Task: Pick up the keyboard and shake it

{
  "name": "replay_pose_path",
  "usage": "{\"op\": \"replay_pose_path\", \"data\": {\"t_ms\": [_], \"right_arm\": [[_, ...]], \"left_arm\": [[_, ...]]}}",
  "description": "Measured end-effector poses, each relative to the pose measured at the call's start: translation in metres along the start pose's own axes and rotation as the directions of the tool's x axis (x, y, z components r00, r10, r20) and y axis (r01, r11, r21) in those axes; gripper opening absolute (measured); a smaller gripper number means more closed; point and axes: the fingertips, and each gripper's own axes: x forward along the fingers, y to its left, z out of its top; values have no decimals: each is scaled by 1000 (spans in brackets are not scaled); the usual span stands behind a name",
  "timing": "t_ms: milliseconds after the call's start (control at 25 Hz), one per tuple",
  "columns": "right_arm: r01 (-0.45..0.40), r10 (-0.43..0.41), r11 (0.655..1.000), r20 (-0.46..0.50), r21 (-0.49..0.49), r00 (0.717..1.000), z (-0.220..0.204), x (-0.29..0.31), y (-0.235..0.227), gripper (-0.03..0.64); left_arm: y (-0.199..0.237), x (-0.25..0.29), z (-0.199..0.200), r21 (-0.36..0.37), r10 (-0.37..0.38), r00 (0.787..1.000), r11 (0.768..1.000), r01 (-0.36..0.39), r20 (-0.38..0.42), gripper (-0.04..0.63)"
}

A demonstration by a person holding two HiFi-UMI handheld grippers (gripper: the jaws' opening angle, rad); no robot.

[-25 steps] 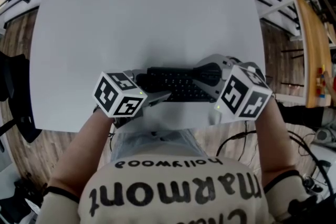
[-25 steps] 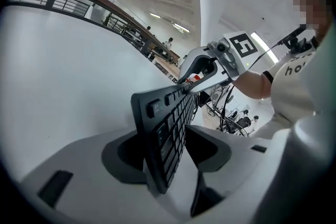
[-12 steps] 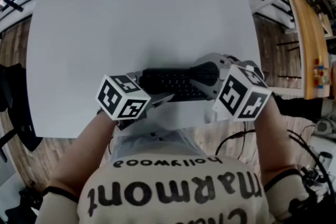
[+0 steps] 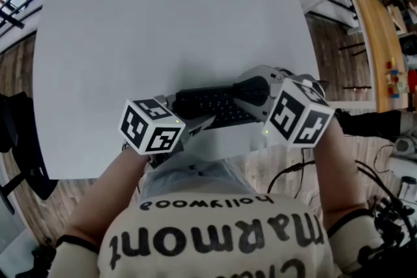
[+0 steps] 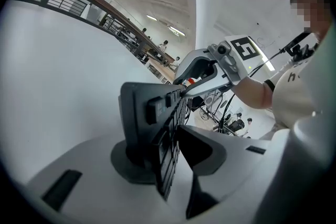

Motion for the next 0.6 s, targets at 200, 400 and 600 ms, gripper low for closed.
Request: {"op": "replay_pose_path", "data": {"t_ms": [200,400,600], "right_arm": [[48,-48,998,-14,43,999,1,-1,1,100],[90,-91,990,-2,111,996,-1,-4,2,110],[119,-122,984,18,129,992,3,-10,2,117]], "left_arm": [[-6,-5,0,12,-30,1000,999,30,7,103],[-10,-6,0,8,-35,999,999,35,0,92],[-16,-12,-1,7,-18,1000,1000,18,-3,87]]}}
